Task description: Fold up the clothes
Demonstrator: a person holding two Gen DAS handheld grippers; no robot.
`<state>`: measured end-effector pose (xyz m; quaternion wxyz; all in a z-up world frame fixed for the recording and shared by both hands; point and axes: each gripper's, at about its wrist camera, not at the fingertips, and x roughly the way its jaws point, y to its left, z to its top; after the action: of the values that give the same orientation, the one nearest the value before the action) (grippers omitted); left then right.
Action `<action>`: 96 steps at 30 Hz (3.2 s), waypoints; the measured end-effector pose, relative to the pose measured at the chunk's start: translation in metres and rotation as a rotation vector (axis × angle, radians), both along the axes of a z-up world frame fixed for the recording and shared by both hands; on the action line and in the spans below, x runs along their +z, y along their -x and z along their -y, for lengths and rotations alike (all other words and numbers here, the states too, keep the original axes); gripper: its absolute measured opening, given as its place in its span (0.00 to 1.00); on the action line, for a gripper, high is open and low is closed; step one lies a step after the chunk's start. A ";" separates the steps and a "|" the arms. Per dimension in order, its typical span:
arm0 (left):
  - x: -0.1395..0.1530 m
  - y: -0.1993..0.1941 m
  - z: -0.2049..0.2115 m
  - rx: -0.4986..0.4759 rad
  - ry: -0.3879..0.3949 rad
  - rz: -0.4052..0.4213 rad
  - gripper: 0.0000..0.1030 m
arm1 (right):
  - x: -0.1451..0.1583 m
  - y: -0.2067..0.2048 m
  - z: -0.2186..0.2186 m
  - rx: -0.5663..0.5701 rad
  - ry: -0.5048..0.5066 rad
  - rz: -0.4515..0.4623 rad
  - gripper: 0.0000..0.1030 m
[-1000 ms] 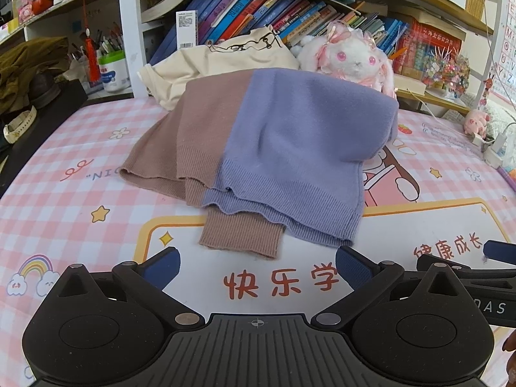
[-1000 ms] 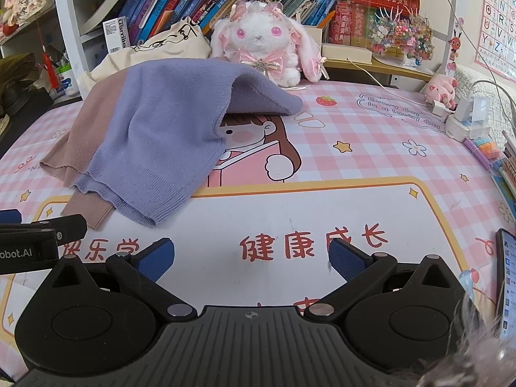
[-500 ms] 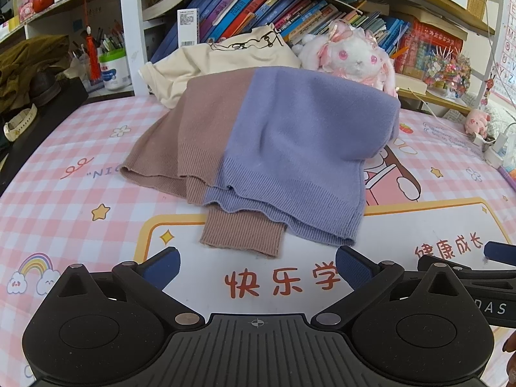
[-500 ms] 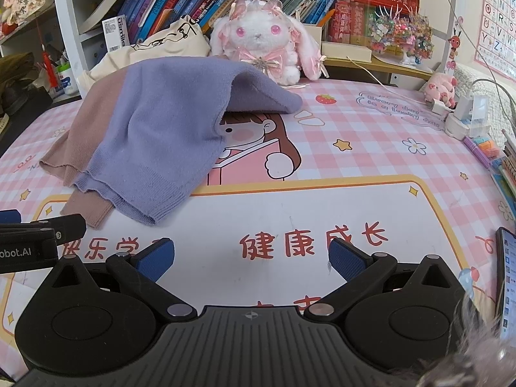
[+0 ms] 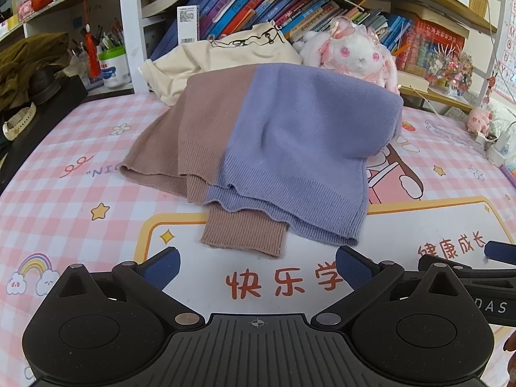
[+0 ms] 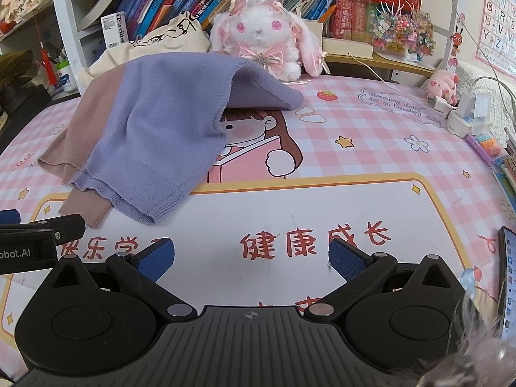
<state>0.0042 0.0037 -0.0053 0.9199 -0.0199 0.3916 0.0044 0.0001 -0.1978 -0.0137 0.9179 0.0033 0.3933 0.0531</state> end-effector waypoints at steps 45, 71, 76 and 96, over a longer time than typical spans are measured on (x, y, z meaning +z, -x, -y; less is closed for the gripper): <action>-0.010 -0.102 0.162 -0.030 -0.380 0.067 1.00 | -0.013 -0.115 0.167 -0.051 -0.608 -0.236 0.98; 0.053 -0.051 0.150 -0.234 -0.491 0.216 0.09 | -0.053 -0.165 0.134 -0.142 -1.339 -0.472 0.98; 0.065 -0.040 0.139 -0.183 -0.462 0.213 0.08 | -0.070 -0.185 0.122 -0.265 -1.386 -0.465 0.86; 0.231 0.061 0.061 -0.361 0.235 0.786 0.07 | 0.224 -0.181 0.148 0.422 -1.292 0.378 0.11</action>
<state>-0.0572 -0.0575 0.2261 0.9764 -0.0558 0.0074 -0.2085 0.1808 -0.3458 0.2103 0.7551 0.4619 0.1090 0.4524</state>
